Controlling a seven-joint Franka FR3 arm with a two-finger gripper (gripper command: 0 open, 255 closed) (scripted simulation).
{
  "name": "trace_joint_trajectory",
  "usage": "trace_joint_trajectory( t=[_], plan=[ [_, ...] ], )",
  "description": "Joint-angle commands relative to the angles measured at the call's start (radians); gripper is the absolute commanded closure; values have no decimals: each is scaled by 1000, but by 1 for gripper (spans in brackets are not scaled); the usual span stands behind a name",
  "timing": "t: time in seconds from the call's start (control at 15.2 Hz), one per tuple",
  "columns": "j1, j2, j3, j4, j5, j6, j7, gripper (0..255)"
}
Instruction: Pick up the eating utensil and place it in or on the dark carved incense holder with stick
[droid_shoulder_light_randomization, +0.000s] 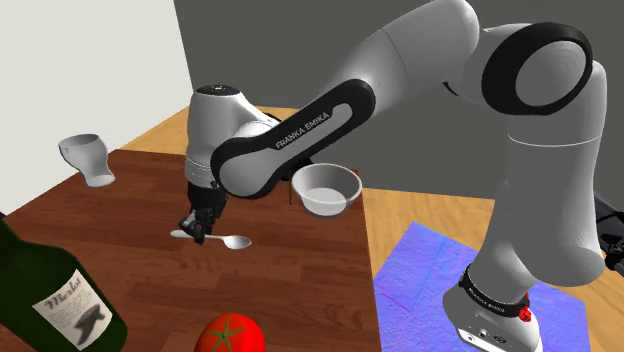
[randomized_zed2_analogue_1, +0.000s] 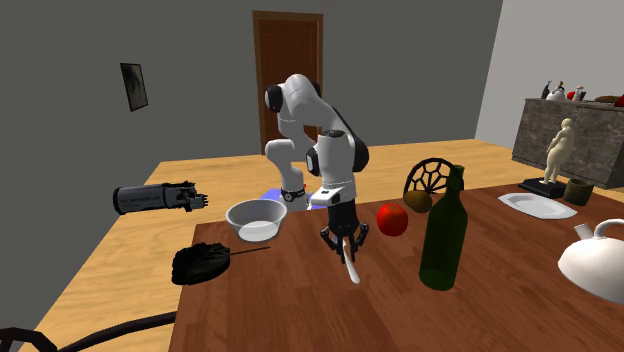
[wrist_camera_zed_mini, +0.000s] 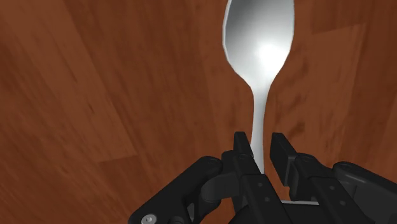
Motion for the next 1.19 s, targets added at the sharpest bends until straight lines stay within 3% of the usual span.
trace_joint_trajectory(
  t=[0.0,0.73,1.12],
  plan=[
    [-1,-13,2,10,4,-23,0,255],
    [-6,-67,9,79,19,-144,-4,255],
    [-108,-147,-17,-19,92,-134,-164,255]
  ],
)
